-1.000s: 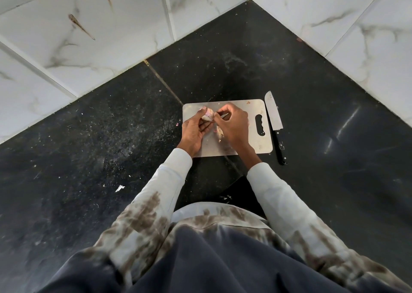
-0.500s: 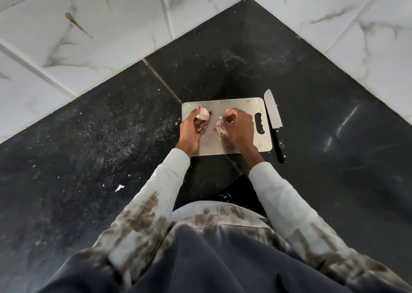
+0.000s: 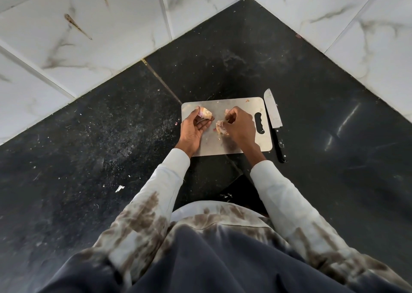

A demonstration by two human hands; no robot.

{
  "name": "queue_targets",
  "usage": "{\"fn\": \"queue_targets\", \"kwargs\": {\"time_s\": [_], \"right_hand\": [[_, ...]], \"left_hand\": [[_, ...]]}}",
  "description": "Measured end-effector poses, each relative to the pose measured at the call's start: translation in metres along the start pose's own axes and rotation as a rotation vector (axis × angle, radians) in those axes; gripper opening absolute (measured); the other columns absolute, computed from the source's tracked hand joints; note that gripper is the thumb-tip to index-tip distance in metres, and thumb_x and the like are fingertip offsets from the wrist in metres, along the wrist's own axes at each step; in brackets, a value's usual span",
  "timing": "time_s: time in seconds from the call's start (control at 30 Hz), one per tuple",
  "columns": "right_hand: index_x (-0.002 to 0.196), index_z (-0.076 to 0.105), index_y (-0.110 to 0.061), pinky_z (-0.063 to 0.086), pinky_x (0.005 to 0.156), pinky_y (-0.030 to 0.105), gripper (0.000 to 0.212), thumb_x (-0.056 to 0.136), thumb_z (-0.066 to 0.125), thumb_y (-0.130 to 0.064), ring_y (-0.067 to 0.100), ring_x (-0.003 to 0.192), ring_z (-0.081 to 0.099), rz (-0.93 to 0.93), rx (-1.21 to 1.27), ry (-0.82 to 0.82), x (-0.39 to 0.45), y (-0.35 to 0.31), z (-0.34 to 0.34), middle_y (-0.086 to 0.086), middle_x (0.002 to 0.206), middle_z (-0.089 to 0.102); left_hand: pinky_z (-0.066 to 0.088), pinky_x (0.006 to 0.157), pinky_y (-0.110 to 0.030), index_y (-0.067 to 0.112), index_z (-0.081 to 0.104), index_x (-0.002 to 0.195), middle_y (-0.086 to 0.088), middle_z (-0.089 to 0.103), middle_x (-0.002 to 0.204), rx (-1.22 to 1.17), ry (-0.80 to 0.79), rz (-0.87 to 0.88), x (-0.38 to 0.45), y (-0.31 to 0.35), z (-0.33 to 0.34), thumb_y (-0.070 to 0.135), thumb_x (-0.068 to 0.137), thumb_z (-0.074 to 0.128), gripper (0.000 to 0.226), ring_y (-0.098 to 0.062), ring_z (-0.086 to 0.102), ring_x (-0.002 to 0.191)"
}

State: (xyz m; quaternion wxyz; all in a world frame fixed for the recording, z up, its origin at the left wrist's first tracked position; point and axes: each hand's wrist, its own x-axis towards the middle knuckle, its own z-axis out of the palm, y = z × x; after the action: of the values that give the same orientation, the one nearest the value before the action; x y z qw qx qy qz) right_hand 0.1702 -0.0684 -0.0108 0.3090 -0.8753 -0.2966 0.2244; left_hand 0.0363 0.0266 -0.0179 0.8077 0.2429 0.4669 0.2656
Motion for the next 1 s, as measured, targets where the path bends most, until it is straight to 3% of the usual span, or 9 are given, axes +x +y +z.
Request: {"fn": "queue_targets", "kwargs": {"time_s": [0.17,0.3,0.4,0.47,0.53,0.8,1.0], "right_hand": [[0.113,0.067,-0.026,0.059,0.094,0.035,0.027,0.089,0.080,-0.022,0.015,0.102,0.066,-0.100,0.055,-0.074,0.000,-0.005,-0.001,-0.005,0.116,0.069],[0.118,0.065,-0.026,0.060,0.097,0.041,0.027,0.094,0.075,-0.032,0.014,0.100,0.068,-0.146,0.126,-0.050,0.000,-0.012,0.000,-0.007,0.116,0.070],[0.125,0.063,-0.022,0.057,0.090,0.022,0.035,0.095,0.075,-0.035,0.011,0.104,0.066,-0.154,0.229,-0.101,-0.002,-0.019,-0.001,-0.007,0.122,0.070],[0.131,0.060,-0.021,0.043,0.079,0.004,0.042,0.095,0.075,-0.037,0.006,0.104,0.062,-0.137,0.278,-0.123,-0.005,-0.023,-0.003,-0.010,0.125,0.066],[0.132,0.061,-0.021,0.038,0.074,0.001,0.044,0.094,0.077,-0.037,0.003,0.099,0.061,-0.142,0.298,-0.097,-0.008,-0.024,-0.004,-0.013,0.122,0.065],[0.117,0.069,-0.023,0.057,0.090,0.020,0.033,0.090,0.080,-0.038,0.003,0.098,0.070,-0.266,0.342,0.008,-0.009,-0.027,-0.007,-0.012,0.110,0.074],[0.115,0.070,-0.023,0.059,0.088,0.024,0.028,0.092,0.078,-0.037,0.004,0.099,0.071,-0.335,0.308,0.011,-0.007,-0.029,-0.009,-0.011,0.110,0.076]], "left_hand": [[0.058,0.108,-0.046,0.002,0.059,0.140,-0.021,0.076,0.124,-0.009,-0.030,0.004,-0.001,0.000,0.000,0.028,0.107,0.064,0.042,-0.038,0.076,0.114],[0.063,0.099,-0.042,0.004,0.061,0.136,-0.020,0.078,0.122,-0.008,-0.025,0.017,-0.002,0.001,0.001,0.027,0.108,0.063,0.037,-0.035,0.078,0.111],[0.060,0.104,-0.046,0.006,0.066,0.132,-0.017,0.079,0.119,0.013,0.005,0.017,-0.001,0.001,0.003,0.027,0.108,0.064,0.032,-0.031,0.079,0.110],[0.058,0.108,-0.047,0.008,0.069,0.126,-0.014,0.080,0.116,0.020,0.019,0.012,-0.001,0.002,0.004,0.028,0.109,0.061,0.027,-0.029,0.078,0.110],[0.055,0.111,-0.046,0.011,0.070,0.122,-0.012,0.081,0.114,0.023,0.009,-0.006,-0.002,0.003,0.005,0.029,0.111,0.057,0.025,-0.029,0.077,0.112],[0.052,0.115,-0.047,0.009,0.068,0.132,-0.010,0.079,0.120,0.071,-0.088,-0.009,-0.006,0.004,0.012,0.036,0.109,0.061,0.037,-0.022,0.076,0.111],[0.052,0.115,-0.046,0.013,0.073,0.117,-0.010,0.080,0.116,0.059,-0.095,0.022,-0.009,0.007,0.013,0.045,0.106,0.061,0.036,-0.024,0.075,0.113]]}}
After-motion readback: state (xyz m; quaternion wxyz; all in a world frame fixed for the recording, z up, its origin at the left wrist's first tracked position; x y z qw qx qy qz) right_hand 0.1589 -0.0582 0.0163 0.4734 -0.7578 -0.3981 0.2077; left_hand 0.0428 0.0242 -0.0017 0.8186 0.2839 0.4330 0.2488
